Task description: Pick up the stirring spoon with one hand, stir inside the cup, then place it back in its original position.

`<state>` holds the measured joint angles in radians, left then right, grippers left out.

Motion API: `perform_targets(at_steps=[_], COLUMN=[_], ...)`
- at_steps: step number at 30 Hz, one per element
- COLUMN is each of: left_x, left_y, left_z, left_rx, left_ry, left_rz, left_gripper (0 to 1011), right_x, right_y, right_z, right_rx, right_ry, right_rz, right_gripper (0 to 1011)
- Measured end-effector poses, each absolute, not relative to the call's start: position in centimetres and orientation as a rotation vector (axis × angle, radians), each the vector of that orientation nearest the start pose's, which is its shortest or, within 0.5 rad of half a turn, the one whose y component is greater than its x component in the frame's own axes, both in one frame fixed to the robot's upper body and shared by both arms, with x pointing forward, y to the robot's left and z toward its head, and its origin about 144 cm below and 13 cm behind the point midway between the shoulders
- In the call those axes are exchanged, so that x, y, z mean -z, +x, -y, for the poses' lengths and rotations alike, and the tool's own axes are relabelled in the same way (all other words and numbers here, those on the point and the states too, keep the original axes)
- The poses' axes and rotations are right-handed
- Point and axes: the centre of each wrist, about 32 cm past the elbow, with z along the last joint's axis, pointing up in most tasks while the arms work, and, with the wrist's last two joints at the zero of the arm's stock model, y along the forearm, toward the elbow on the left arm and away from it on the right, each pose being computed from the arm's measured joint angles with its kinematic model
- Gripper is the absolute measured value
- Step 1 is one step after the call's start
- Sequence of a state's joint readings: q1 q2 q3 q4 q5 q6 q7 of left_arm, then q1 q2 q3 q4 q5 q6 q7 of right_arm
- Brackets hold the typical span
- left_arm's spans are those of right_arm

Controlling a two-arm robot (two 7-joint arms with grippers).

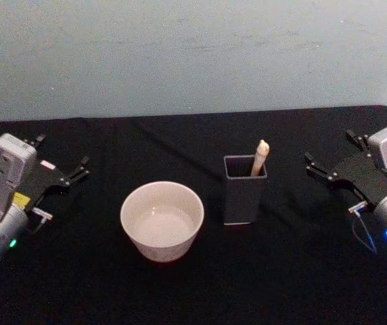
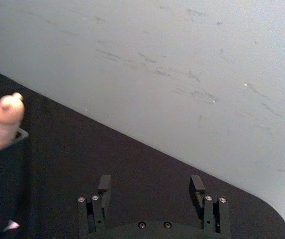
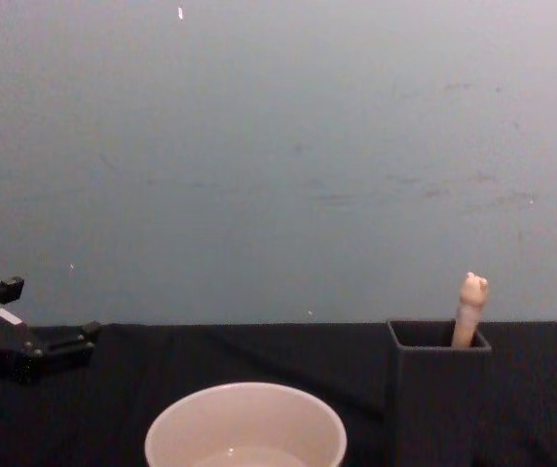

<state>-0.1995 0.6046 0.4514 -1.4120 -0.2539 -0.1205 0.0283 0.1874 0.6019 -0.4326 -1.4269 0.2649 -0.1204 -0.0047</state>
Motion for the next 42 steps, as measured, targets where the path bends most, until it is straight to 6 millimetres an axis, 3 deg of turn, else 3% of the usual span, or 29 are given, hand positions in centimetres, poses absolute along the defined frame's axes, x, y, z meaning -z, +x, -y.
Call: perform_targets(at_steps=[23, 42], left_x=[-114.0, -114.0], left_y=[48.9, 48.9], left_z=[-31.0, -31.0], left_rx=[-1.248, -1.248], left_ry=[0.304, 0.304], left_rz=[0.285, 0.285], left_gripper=[1001, 1002], right_x=[-117.7, -117.3], right_y=[46.3, 48.9], right_z=[30.8, 26.7], right_rx=[0.919, 0.932], right_ry=[-0.126, -0.07], right_rz=[0.009, -0.073], right_gripper=[1002, 1000])
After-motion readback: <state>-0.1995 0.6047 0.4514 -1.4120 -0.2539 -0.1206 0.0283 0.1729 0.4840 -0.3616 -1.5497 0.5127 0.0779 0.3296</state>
